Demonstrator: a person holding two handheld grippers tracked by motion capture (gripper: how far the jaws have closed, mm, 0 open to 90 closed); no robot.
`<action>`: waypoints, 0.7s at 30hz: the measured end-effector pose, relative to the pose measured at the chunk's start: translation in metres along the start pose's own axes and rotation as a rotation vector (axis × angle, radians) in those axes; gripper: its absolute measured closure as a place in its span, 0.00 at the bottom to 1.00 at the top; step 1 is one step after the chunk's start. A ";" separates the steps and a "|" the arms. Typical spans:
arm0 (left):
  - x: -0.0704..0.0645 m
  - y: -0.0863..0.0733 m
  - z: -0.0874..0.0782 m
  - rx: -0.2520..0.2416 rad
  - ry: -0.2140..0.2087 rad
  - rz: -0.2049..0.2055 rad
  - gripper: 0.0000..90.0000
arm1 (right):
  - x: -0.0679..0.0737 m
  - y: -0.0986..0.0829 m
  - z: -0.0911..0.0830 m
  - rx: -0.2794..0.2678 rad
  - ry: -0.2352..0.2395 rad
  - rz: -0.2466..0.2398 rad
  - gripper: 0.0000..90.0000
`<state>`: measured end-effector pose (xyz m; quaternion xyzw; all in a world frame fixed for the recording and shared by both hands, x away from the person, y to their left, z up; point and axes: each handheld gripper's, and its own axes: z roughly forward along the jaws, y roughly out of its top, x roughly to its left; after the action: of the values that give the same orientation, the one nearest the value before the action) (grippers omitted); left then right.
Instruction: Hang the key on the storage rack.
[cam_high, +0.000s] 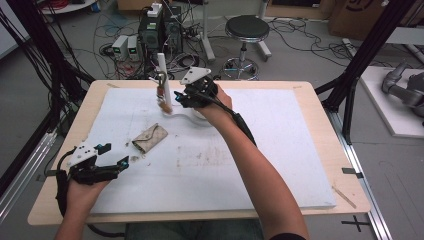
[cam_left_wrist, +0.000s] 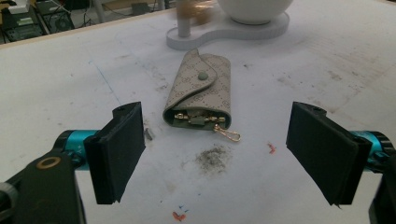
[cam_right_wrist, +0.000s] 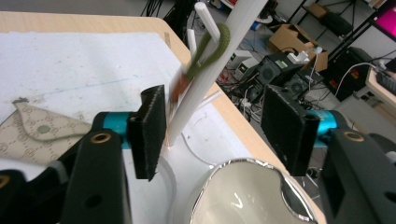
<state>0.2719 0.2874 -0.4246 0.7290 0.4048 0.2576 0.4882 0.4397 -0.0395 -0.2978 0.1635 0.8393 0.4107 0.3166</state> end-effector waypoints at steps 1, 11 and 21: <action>0.000 0.000 0.000 0.001 0.000 0.000 0.22 | 0.000 -0.002 -0.003 -0.007 0.003 0.011 0.45; -0.003 0.003 0.008 0.006 -0.017 0.008 0.22 | -0.005 -0.025 -0.035 -0.039 -0.011 0.071 0.37; -0.005 0.011 0.025 0.009 -0.050 0.010 0.21 | -0.016 -0.082 -0.084 -0.009 -0.059 0.143 0.31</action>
<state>0.2919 0.2682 -0.4240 0.7392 0.3901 0.2399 0.4938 0.3942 -0.1472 -0.3177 0.2335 0.8139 0.4312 0.3116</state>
